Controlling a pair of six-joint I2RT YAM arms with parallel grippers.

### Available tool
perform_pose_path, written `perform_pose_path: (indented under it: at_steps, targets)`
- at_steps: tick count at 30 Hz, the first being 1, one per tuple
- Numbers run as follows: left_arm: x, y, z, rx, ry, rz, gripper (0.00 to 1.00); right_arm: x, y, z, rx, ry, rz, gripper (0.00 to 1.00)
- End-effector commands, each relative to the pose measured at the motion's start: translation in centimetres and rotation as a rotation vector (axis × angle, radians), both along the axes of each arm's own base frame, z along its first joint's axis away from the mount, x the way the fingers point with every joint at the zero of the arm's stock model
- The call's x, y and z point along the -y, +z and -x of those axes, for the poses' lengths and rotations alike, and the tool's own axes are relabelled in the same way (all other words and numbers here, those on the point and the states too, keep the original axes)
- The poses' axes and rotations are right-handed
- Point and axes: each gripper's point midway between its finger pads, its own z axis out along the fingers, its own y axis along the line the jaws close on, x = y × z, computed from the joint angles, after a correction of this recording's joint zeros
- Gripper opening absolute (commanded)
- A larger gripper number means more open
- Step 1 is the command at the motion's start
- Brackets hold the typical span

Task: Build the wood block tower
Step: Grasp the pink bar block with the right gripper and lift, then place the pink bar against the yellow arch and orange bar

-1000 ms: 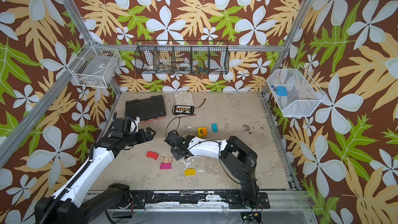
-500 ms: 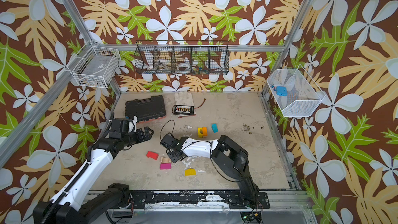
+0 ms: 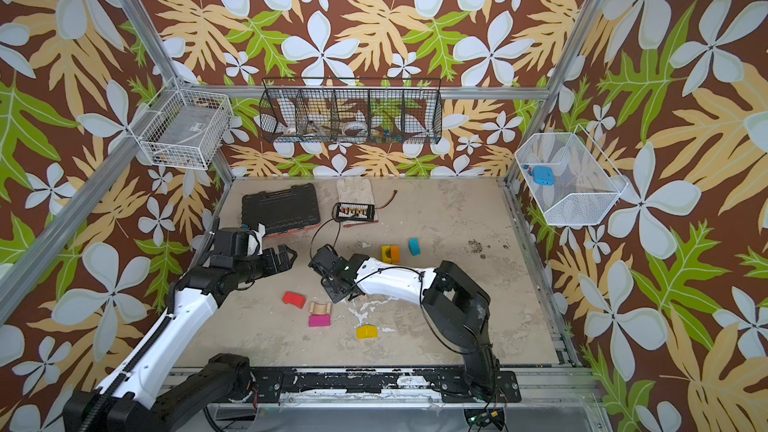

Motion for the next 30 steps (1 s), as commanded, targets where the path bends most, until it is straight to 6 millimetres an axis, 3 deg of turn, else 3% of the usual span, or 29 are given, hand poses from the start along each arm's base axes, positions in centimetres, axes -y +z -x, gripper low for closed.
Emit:
perform_pose_path:
  at_steps: [1, 6, 11, 20, 30]
  targets:
    - [1.4, 0.5, 0.2, 0.02, -0.065, 0.061, 1.0, 2.9, 2.7, -2.6, 0.042, -0.111, -0.015, 0.18]
    - [2.0, 0.4, 0.4, 0.024, -0.097, 0.086, 1.0, 9.0, 6.3, -7.5, 0.101, -0.288, -0.085, 0.18]
    - [2.4, 0.0, 0.5, 0.005, -0.116, 0.096, 1.0, 13.4, 5.4, -10.6, 0.05, -0.406, -0.127, 0.16]
    - [2.2, -0.2, 0.4, 0.001, -0.106, 0.09, 1.0, 14.4, 2.0, -11.3, 0.016, -0.425, -0.067, 0.15]
    - [2.1, -0.2, 0.4, 0.0, -0.101, 0.086, 1.0, 15.4, 0.7, -10.8, -0.003, -0.43, -0.043, 0.17]
